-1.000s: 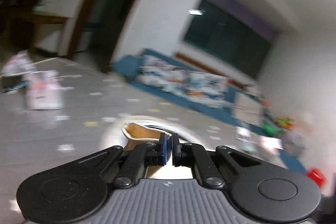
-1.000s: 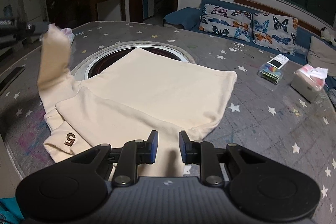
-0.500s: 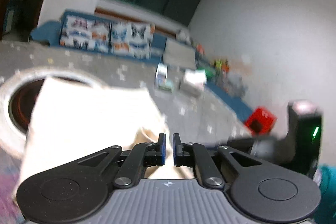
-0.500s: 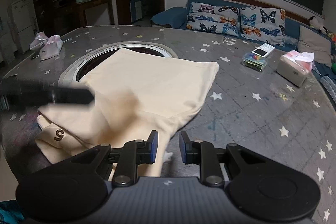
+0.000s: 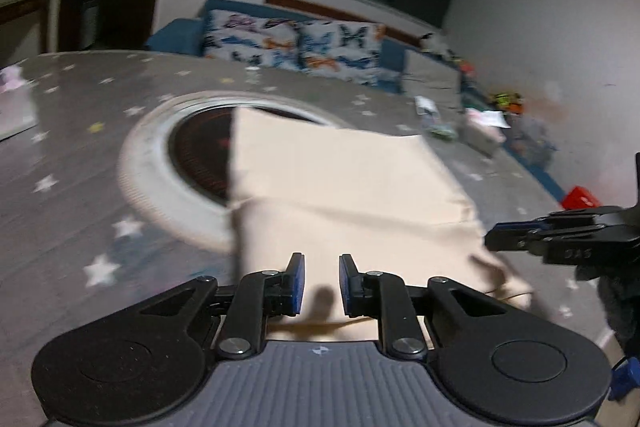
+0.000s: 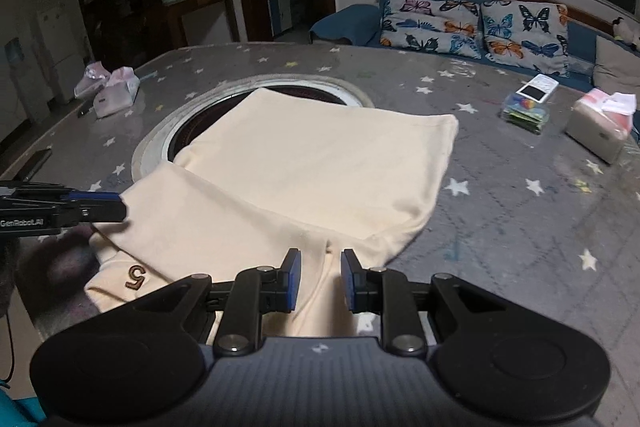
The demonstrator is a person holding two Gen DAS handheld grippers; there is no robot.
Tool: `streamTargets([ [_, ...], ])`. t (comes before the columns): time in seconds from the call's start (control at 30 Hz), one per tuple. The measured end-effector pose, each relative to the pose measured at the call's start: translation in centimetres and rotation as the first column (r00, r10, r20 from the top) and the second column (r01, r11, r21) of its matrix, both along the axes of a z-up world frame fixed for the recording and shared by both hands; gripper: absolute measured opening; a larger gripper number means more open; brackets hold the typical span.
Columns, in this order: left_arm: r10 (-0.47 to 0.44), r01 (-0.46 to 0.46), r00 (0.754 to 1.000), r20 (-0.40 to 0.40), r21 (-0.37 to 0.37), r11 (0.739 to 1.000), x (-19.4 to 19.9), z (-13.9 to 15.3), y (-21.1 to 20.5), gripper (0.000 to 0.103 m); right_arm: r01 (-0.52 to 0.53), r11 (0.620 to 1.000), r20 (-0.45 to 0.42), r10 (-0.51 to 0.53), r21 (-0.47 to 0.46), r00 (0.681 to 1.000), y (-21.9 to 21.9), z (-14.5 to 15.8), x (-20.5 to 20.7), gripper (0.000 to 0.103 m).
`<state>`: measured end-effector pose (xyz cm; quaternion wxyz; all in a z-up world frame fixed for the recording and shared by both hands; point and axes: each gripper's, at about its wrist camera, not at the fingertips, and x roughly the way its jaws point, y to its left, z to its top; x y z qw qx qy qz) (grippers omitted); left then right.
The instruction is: Fold clothes
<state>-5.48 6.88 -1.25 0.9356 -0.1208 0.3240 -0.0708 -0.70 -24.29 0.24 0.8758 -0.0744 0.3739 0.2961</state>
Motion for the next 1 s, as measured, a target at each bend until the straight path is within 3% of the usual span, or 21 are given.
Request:
streamTargets([
  [0.2, 0.004, -0.004, 1.0, -0.013, 0.01, 1.0, -0.4, -0.7, 0.9, 0.02, 0.0, 1.0, -0.026, -0.001, -0.025, 1.0, 1.5, -1.3, 1.4, 0.019],
  [0.23, 0.002, -0.002, 1.0, -0.012, 0.01, 1.0, -0.3, -0.7, 0.9, 0.02, 0.0, 0.999, -0.014, 0.0, -0.034, 1.0, 1.7, -1.3, 1.3, 0.011],
  [0.33, -0.003, 0.003, 1.0, -0.012, 0.014, 1.0, -0.1, -0.6, 1.1, 0.02, 0.007, 0.999, 0.037, -0.005, -0.053, 0.999, 2.1, -0.7, 0.8, 0.007],
  [0.47, -0.018, 0.019, 1.0, -0.015, 0.033, 0.999, 0.2, -0.6, 1.0, 0.02, 0.01, 0.998, 0.044, -0.008, -0.058, 0.999, 2.1, -0.1, 0.9, 0.007],
  [0.57, -0.028, 0.029, 1.0, -0.008, 0.044, 0.999, 0.4, -0.2, 0.9, 0.02, 0.022, 0.994, 0.044, -0.018, -0.106, 0.999, 2.0, -0.8, 1.2, 0.013],
  [0.67, -0.044, 0.044, 0.999, 0.014, 0.046, 0.998, 0.8, 0.5, 0.4, 0.02, 0.024, 0.997, 0.07, -0.018, -0.077, 0.997, 1.2, 0.4, 0.5, 0.015],
  [0.77, -0.081, 0.081, 0.997, 0.018, 0.046, 0.996, 1.6, 0.7, -0.6, 0.02, -0.053, 0.996, 0.082, 0.058, -0.065, 0.995, 1.3, 1.7, -0.8, 0.015],
  [1.0, -0.212, 0.212, 0.977, -0.014, 0.084, 0.974, 2.2, -0.6, -4.5, 0.02, -0.145, 0.982, 0.017, 0.148, -0.125, 0.989, 2.2, -0.3, -2.6, 0.015],
])
